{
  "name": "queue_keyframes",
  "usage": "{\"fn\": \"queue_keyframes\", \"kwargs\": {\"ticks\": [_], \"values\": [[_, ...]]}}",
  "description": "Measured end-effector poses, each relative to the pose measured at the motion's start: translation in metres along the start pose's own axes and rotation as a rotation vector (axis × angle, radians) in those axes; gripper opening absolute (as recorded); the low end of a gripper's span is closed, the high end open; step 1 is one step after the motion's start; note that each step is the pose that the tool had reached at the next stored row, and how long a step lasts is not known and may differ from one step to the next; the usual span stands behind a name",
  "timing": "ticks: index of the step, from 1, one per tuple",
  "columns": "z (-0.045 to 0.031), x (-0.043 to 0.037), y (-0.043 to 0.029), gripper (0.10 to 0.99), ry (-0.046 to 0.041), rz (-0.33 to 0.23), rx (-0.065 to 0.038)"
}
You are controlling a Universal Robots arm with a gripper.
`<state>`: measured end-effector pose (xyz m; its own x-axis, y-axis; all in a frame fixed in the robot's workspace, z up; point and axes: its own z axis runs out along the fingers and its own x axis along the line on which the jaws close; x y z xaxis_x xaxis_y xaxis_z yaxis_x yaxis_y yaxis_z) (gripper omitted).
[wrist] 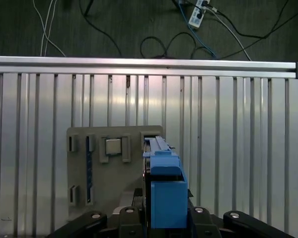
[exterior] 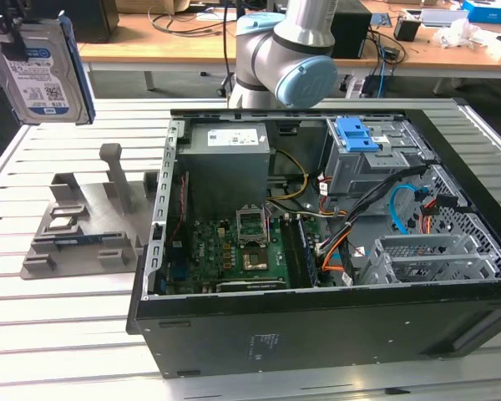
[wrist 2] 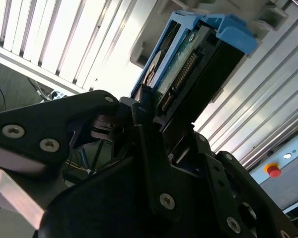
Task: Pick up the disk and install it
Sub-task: 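Pick up the disk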
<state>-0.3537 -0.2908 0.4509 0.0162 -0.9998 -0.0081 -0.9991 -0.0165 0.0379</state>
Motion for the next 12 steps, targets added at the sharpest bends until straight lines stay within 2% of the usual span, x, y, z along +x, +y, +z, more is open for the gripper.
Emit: {"fn": "queue_keyframes", "kwargs": {"ticks": [1, 10, 12], "values": [[-0.0046, 0.0000, 0.0002, 0.365, 0.0000, 0.000, 0.000], [-0.0302, -0.0002, 0.0012, 0.365, 0.0000, 0.000, 0.000], [-0.0399, -0.0003, 0.0015, 0.365, 0.0001, 0.000, 0.000]]}}
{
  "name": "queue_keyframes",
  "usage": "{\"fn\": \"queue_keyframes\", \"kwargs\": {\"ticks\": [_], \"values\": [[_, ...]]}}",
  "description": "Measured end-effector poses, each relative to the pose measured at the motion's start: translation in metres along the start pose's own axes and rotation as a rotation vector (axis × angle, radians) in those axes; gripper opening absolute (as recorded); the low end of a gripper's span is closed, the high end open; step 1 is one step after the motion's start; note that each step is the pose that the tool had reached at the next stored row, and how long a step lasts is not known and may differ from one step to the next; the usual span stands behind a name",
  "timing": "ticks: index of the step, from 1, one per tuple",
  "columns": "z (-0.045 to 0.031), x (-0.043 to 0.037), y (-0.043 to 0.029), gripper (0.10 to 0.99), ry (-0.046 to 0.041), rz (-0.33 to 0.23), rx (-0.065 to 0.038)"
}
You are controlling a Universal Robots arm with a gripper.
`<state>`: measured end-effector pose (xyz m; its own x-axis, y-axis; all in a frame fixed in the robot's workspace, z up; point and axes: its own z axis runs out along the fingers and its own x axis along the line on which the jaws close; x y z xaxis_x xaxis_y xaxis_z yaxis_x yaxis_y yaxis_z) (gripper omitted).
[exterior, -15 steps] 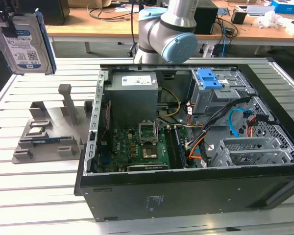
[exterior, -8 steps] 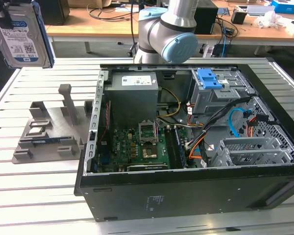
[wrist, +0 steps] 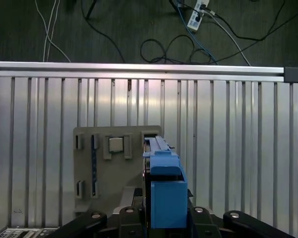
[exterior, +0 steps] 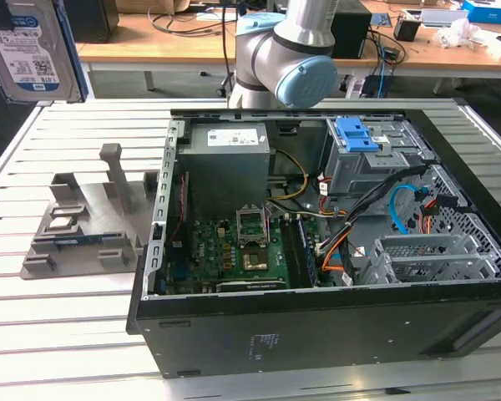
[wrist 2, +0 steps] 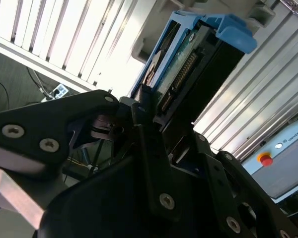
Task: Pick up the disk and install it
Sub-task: 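Pick up the disk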
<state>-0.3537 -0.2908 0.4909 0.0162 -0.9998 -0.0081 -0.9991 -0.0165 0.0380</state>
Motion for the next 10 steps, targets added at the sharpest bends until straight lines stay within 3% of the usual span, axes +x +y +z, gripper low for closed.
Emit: {"fn": "queue_keyframes", "kwargs": {"ticks": [2, 8, 10], "values": [[-0.0111, -0.0001, 0.0004, 0.365, 0.0000, 0.000, 0.000], [-0.0300, -0.0002, 0.0012, 0.365, -0.0001, 0.000, 0.000], [-0.0403, -0.0003, 0.0015, 0.365, -0.0001, 0.000, 0.000]]}}
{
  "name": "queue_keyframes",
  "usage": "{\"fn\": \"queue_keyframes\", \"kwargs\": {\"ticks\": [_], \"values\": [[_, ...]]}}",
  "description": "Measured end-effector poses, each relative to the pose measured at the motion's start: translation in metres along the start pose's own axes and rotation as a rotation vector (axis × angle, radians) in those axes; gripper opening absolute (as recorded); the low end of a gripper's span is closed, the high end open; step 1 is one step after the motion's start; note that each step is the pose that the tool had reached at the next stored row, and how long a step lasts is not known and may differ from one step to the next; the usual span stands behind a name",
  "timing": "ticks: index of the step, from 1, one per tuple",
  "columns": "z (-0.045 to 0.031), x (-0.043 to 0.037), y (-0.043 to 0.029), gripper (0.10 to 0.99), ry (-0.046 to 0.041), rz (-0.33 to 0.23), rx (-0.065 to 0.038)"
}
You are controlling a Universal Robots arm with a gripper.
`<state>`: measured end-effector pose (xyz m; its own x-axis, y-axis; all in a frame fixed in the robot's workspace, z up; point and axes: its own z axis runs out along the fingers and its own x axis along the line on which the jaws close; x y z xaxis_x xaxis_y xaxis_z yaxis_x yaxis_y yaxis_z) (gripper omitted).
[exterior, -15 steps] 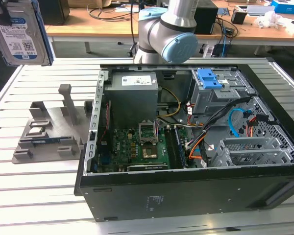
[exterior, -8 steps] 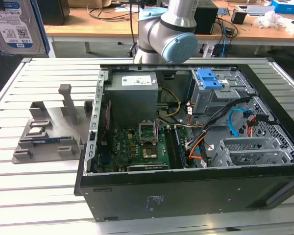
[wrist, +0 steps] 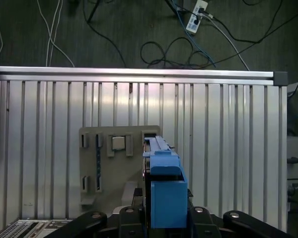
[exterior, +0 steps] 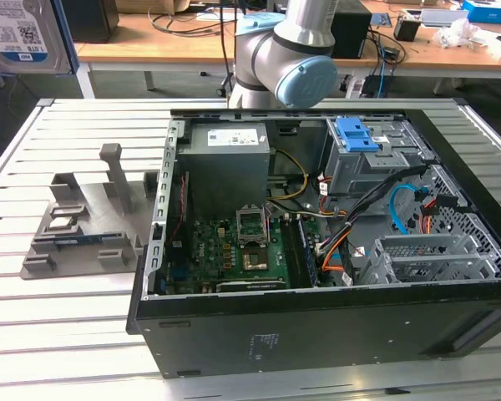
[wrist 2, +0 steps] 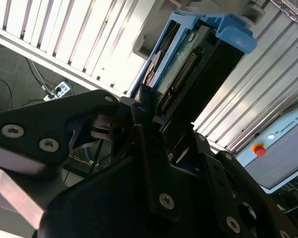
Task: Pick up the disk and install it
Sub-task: 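Pick up the disk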
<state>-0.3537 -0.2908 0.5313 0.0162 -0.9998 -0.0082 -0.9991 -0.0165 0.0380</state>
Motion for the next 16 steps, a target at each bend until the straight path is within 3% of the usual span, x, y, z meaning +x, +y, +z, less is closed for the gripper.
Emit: {"fn": "queue_keyframes", "kwargs": {"ticks": [6, 13, 16], "values": [[-0.0202, -0.0002, 0.0008, 0.365, 0.0001, 0.000, 0.000], [-0.0210, -0.0002, 0.0006, 0.365, 0.0000, 0.000, 0.000], [-0.0211, -0.0001, -0.0034, 0.365, 0.0000, 0.000, 0.000]]}}
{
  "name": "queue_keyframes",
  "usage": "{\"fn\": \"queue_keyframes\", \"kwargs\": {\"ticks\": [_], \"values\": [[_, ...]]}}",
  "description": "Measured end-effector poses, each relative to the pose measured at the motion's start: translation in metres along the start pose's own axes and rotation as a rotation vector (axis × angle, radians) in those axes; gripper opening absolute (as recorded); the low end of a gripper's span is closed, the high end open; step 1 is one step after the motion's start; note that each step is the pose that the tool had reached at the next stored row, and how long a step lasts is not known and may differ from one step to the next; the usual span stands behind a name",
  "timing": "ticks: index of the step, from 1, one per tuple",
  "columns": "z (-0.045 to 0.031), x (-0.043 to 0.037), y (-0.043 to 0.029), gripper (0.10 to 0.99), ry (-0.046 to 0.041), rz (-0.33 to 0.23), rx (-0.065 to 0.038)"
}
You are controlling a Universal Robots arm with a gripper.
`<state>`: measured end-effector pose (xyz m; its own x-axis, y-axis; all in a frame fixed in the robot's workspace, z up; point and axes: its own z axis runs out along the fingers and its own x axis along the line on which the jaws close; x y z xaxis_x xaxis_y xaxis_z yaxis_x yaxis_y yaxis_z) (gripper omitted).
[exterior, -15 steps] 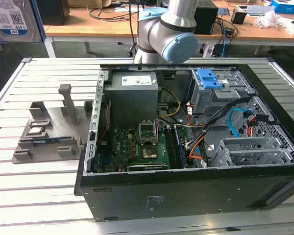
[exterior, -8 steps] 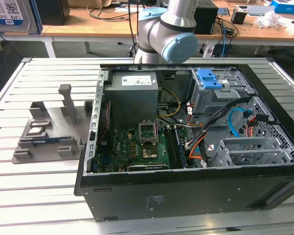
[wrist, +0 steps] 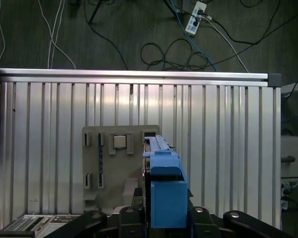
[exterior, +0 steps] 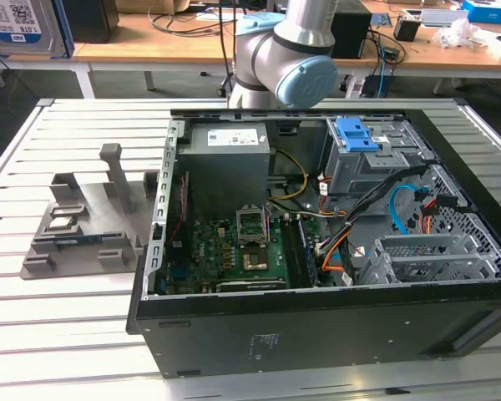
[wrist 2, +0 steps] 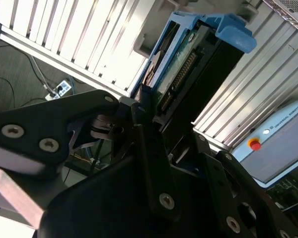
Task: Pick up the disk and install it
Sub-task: 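Pick up the disk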
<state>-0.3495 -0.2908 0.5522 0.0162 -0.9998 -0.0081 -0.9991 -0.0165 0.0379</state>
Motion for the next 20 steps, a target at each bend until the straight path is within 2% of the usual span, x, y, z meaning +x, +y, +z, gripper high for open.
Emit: {"fn": "queue_keyframes", "kwargs": {"ticks": [4, 15, 18, 20], "values": [[-0.0004, 0.0001, -0.0089, 0.365, 0.0001, 0.000, 0.000], [-0.0010, 0.0004, -0.0235, 0.365, 0.0000, 0.000, 0.000], [-0.0012, 0.0005, -0.0302, 0.365, 0.0001, 0.000, 0.000], [-0.0015, 0.0006, -0.0379, 0.365, 0.0000, 0.000, 0.000]]}}
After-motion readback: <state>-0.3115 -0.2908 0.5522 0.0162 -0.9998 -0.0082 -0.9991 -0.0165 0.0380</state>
